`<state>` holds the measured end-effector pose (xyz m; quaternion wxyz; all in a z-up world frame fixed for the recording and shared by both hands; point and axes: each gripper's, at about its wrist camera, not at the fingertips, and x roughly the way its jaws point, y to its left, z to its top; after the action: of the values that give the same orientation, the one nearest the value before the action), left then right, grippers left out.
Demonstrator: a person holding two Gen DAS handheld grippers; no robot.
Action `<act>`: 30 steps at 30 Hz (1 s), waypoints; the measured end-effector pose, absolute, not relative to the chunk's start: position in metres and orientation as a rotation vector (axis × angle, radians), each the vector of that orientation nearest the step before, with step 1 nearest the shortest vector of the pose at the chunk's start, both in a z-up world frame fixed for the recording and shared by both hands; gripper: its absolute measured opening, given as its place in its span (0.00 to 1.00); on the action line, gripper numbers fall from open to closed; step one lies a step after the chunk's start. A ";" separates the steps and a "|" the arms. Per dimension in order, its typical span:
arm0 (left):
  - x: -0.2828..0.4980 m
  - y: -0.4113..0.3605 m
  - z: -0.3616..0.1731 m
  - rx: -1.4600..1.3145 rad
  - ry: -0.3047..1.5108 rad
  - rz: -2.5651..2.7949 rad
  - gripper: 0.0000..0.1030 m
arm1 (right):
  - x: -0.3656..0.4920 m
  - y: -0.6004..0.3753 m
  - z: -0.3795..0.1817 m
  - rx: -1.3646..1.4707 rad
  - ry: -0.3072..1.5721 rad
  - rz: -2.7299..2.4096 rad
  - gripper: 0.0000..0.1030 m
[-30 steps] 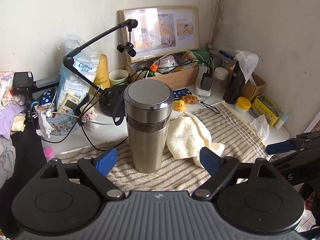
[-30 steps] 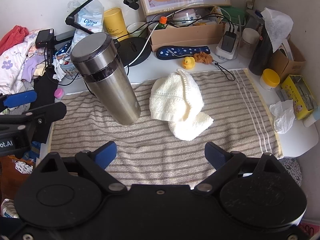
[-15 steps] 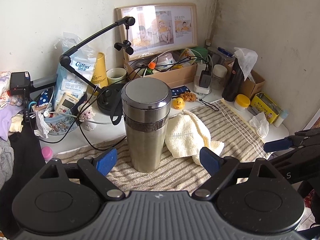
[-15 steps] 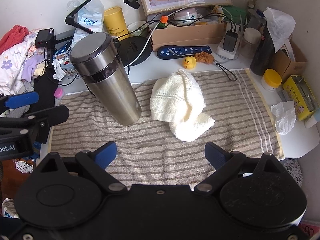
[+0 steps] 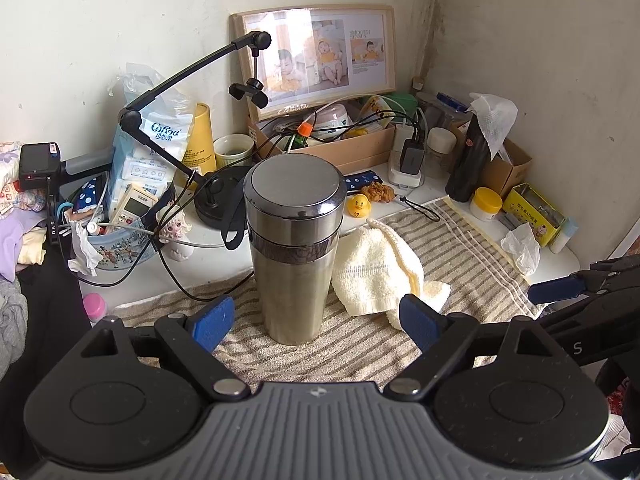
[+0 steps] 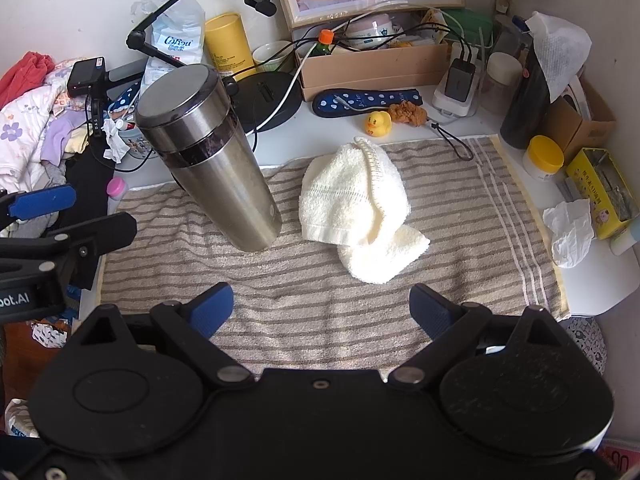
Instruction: Clean container
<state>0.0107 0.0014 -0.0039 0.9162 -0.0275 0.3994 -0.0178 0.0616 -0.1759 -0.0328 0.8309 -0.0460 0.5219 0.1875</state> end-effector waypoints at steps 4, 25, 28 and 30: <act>0.011 0.002 -0.005 -0.059 0.823 -0.035 0.87 | 0.060 -0.176 -0.032 -0.099 1.107 0.399 0.93; 0.013 -0.001 -0.009 -0.065 0.827 -0.038 0.87 | 0.065 -0.173 -0.036 -0.100 1.115 0.390 0.93; 0.014 -0.002 -0.009 -0.065 0.829 -0.039 0.87 | 0.065 -0.173 -0.036 -0.100 1.117 0.390 0.93; 0.017 0.000 -0.009 -0.066 0.831 -0.041 0.87 | 0.065 -0.173 -0.036 -0.100 1.118 0.390 0.93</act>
<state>0.0174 -0.0005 -0.0088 0.9142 -0.0320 0.4036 -0.0197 0.0650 -0.1728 -0.0360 0.8286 -0.0472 0.5267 0.1837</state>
